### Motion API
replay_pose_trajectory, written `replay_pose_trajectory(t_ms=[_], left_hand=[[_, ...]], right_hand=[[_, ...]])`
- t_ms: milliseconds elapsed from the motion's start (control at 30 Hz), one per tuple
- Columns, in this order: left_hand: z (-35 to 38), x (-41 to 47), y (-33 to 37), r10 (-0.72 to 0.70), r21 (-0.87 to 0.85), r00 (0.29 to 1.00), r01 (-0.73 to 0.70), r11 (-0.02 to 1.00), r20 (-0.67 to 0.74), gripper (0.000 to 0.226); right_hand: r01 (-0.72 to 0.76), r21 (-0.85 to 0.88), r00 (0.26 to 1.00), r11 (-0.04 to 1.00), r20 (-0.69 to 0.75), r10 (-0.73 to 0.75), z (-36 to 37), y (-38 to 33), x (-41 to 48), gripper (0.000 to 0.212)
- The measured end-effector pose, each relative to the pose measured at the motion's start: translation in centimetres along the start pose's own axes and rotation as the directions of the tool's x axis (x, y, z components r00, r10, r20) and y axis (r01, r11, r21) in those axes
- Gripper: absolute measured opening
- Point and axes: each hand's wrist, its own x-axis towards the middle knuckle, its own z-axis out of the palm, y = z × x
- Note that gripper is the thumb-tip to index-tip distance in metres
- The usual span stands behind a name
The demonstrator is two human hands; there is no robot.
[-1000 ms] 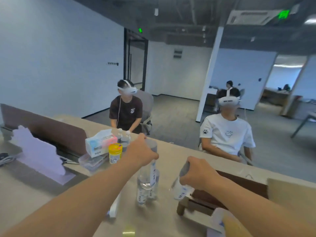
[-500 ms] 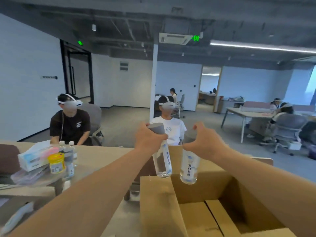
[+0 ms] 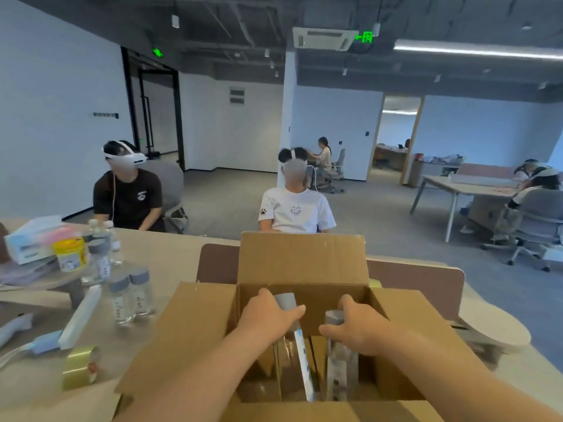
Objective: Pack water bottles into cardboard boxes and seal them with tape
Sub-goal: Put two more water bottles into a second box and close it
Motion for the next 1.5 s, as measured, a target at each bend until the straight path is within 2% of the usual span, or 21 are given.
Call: replay_pose_trajectory(t_ms=[33,100,167,233,300,333,433,533,600,667,767,833,900,1000,1067,1133,1200,1300,1400,1467,1500], left_hand=[[1.3,0.3,-0.6,-0.036,-0.008,0.999,0.036,0.999,0.013,0.081],[3.0,0.9,-2.0,-0.102,-0.052,0.994,0.104,0.993,0.026,0.095],[3.5,1.7,-3.4,-0.161,-0.029,0.987,0.161,0.986,0.013,0.102],[3.1,2.4,-4.5,-0.188,0.063,0.982,0.188,0.98,-0.017,0.087],[2.8,2.9,-5.0,-0.193,0.147,0.981,0.193,0.97,-0.015,0.055],[2.9,2.9,-5.0,-0.176,0.199,0.984,0.173,0.965,0.0,0.042],[3.8,3.1,-4.9,-0.086,0.287,0.996,0.076,0.955,0.02,0.037],[3.9,2.7,-4.4,-0.009,0.235,1.0,0.008,0.972,0.004,0.038],[3.2,1.5,-3.8,0.076,0.251,0.997,-0.074,0.965,-0.001,0.034],[2.0,-0.5,-3.2,0.177,0.289,0.984,-0.168,0.942,-0.006,0.031],[0.4,-3.6,-3.2,0.275,0.333,0.961,-0.254,0.908,-0.018,0.025],[-0.8,-6.0,-3.8,0.332,0.383,0.943,-0.298,0.874,-0.023,0.022],[-1.7,-8.3,-5.0,0.381,0.422,0.923,-0.327,0.846,-0.049,0.017],[-3.3,-11.6,-6.6,0.38,0.417,0.909,-0.282,0.864,-0.172,0.005],[-4.5,-13.5,-7.4,0.331,0.45,0.92,-0.208,0.868,-0.212,0.018],[-5.5,-14.7,-8.3,0.233,0.508,0.952,-0.105,0.855,-0.196,0.032],[-6.5,-15.9,-8.9,0.074,0.474,0.984,0.013,0.881,-0.165,0.042],[-7.0,-16.1,-9.8,-0.1,0.241,0.99,0.122,0.963,-0.103,0.05],[-6.9,-15.8,-10.1,-0.048,-0.043,0.997,0.046,0.998,-0.063,0.03],[-6.6,-15.6,-10.3,0.063,-0.13,0.998,-0.062,0.99,0.004,0.058],[-6.5,-15.7,-10.2,0.129,-0.115,0.99,-0.122,0.986,0.056,0.068]], right_hand=[[0.024,0.001,0.999,1.0,0.046,-0.024,1.1,0.8,0.8,0.079],[0.051,0.087,0.997,0.995,0.046,-0.055,3.4,1.7,2.1,0.074],[0.012,0.162,0.999,0.987,0.037,-0.018,5.5,2.1,3.2,0.071],[-0.027,0.038,0.986,0.999,0.164,0.021,6.8,2.4,3.9,0.061],[-0.012,-0.17,0.959,0.985,0.276,0.059,7.1,2.6,4.1,0.046],[-0.005,-0.207,0.958,0.978,0.281,0.065,7.2,2.8,4.2,0.04],[-0.032,-0.11,0.991,0.993,0.124,0.045,7.0,3.2,4.4,0.024],[-0.026,0.069,0.992,0.997,-0.118,0.034,5.6,2.9,2.9,0.018],[-0.012,0.093,0.965,0.996,-0.26,0.036,4.2,2.8,0.9,0.019],[-0.033,0.06,0.949,0.998,-0.312,0.051,2.7,2.8,-1.8,0.019],[-0.149,0.052,0.911,0.988,-0.381,0.157,1.1,4.0,-5.3,0.014],[-0.278,0.087,0.842,0.957,-0.457,0.286,0.4,5.3,-7.9,0.022],[-0.369,0.206,0.8,0.906,-0.426,0.422,0.5,6.6,-10.0,0.029],[-0.435,0.496,0.796,0.751,-0.178,0.579,1.6,7.1,-12.2,0.052],[-0.452,0.593,0.791,0.666,-0.079,0.607,2.2,7.3,-13.1,0.064],[-0.46,0.638,0.799,0.617,-0.006,0.601,1.9,7.8,-13.6,0.055],[-0.464,0.641,0.824,0.612,0.058,0.564,1.4,7.9,-14.3,0.045],[-0.441,0.616,0.864,0.652,0.097,0.493,1.1,8.2,-15.0,0.039],[-0.316,0.682,0.913,0.659,0.029,0.408,1.0,9.1,-15.4,0.04],[-0.281,0.718,0.93,0.637,0.041,0.364,0.9,10.0,-15.6,0.04],[-0.27,0.732,0.936,0.626,0.046,0.35,0.8,10.6,-15.6,0.041]])
